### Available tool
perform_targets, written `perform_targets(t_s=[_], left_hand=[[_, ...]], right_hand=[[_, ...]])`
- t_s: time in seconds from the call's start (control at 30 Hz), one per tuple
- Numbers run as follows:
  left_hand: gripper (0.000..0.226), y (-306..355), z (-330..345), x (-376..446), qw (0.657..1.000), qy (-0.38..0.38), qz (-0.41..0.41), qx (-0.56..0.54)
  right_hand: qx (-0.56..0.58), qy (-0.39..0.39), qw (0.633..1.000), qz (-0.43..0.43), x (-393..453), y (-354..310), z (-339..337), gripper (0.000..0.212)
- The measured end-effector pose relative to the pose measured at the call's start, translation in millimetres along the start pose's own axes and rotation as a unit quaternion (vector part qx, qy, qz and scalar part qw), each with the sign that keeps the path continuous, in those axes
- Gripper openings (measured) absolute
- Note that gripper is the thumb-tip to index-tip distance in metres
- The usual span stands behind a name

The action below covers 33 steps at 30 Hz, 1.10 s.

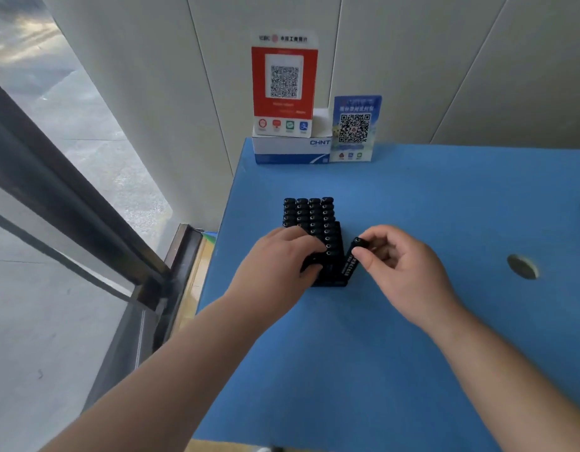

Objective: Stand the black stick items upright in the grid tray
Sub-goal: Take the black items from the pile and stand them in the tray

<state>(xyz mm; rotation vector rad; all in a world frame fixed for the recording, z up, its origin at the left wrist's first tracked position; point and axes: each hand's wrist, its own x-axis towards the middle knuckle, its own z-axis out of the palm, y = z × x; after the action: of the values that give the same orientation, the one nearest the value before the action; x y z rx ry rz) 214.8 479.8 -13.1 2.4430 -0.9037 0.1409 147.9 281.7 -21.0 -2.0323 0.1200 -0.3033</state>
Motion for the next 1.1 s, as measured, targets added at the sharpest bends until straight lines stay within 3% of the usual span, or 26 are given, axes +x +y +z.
perform_targets(t_s=[0.33, 0.73, 1.1], left_hand=[[0.014, -10.8, 5.5, 1.9, 0.999, 0.002, 0.043, 0.013], [0.012, -11.9, 4.5, -2.8, 0.997, -0.002, 0.072, 0.038], [0.022, -16.1, 8.6, -12.6, 0.997, 0.039, 0.060, 0.015]], right_hand=[[-0.019, 0.007, 1.000, 0.009, -6.6, 5.2, 15.3, 0.030], [-0.031, 0.007, 0.999, 0.008, -10.4, 13.7, 21.4, 0.027], [-0.180, -0.017, 0.983, -0.037, -8.4, 11.3, 32.6, 0.015]])
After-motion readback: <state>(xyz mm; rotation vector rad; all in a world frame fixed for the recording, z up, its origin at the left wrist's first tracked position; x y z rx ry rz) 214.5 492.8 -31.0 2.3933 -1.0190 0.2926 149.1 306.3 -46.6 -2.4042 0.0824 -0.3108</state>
